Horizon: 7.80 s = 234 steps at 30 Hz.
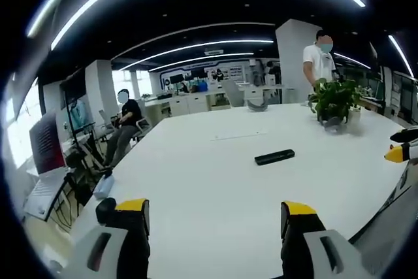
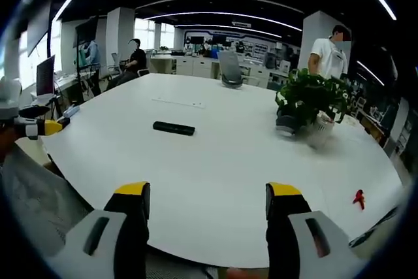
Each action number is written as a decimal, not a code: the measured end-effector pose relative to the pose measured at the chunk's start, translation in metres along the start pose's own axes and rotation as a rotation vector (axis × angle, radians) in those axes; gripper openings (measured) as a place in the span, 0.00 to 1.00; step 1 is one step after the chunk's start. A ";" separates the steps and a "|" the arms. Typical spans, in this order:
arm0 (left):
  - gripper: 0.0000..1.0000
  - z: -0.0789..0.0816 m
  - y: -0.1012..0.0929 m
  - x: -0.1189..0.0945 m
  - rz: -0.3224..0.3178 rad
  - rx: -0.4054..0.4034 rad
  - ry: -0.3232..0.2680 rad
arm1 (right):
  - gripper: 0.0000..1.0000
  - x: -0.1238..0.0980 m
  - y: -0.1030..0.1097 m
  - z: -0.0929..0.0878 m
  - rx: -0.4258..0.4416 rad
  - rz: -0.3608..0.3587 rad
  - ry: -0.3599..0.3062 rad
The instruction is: Press the specified remote control buttons in sequence, fully releasing each button before pressing the next.
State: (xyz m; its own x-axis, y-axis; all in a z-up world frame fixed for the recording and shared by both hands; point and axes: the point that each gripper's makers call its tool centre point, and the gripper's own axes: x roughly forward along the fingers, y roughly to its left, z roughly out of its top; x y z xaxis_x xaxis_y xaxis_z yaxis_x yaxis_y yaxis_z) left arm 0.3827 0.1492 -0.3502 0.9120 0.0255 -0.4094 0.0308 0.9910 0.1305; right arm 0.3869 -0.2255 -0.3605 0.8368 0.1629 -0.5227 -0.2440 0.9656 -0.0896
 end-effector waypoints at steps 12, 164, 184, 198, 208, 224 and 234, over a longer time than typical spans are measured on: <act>0.86 -0.001 0.002 0.000 0.003 -0.006 -0.001 | 0.71 -0.002 -0.001 0.002 0.010 0.000 -0.015; 0.40 0.032 -0.159 0.280 -0.925 0.854 0.466 | 0.56 0.002 -0.026 -0.023 0.086 -0.099 0.114; 0.33 -0.002 -0.180 0.312 -1.003 0.926 0.570 | 0.55 0.004 -0.027 -0.031 0.084 -0.107 0.156; 0.24 -0.012 -0.183 0.318 -1.002 0.959 0.606 | 0.53 0.004 -0.027 -0.032 0.086 -0.106 0.160; 0.23 -0.016 -0.182 0.315 -1.024 1.011 0.606 | 0.52 0.004 -0.027 -0.032 0.083 -0.101 0.161; 0.23 -0.021 -0.194 0.298 -1.041 1.039 0.586 | 0.52 0.004 -0.028 -0.030 0.083 -0.103 0.148; 0.22 -0.025 -0.199 0.286 -1.042 1.013 0.594 | 0.51 0.004 -0.026 -0.028 0.086 -0.091 0.137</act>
State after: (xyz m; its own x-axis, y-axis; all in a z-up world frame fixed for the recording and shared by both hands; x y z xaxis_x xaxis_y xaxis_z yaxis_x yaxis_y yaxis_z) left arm 0.6274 -0.0371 -0.5159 0.0371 -0.2990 -0.9535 0.9935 0.1135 0.0031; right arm 0.3829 -0.2553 -0.3836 0.7777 0.0504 -0.6267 -0.1222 0.9899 -0.0721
